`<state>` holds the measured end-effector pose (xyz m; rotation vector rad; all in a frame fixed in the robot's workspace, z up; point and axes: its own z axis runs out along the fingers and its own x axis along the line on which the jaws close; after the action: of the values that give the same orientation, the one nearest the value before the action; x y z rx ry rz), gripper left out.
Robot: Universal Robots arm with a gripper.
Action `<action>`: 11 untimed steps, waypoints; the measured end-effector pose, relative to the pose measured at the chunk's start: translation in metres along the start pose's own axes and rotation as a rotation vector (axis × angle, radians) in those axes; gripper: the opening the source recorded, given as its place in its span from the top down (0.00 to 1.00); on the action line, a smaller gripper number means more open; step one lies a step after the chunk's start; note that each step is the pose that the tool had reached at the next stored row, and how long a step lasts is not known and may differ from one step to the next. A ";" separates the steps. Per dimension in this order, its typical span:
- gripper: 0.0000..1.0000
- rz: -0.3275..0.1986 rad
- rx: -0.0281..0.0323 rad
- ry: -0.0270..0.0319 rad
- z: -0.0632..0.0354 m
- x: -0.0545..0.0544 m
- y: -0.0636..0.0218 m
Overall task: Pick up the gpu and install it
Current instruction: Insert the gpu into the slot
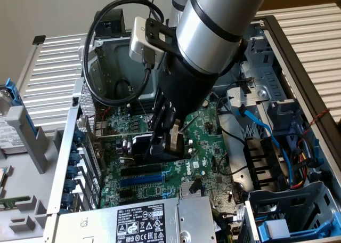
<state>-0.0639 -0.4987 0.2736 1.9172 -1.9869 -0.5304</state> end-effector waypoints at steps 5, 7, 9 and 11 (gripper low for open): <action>0.72 -0.015 -0.0075 0.0085 -0.0006 0.000 -0.0013; 0.72 -0.016 -0.0254 0.0093 -0.0010 0.000 -0.0023; 0.72 -0.016 -0.0344 0.0100 -0.0016 0.000 -0.0041; 0.72 -0.017 -0.0368 0.0106 -0.0002 0.000 -0.0073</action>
<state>-0.0574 -0.4987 0.2702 1.9124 -1.9427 -0.5561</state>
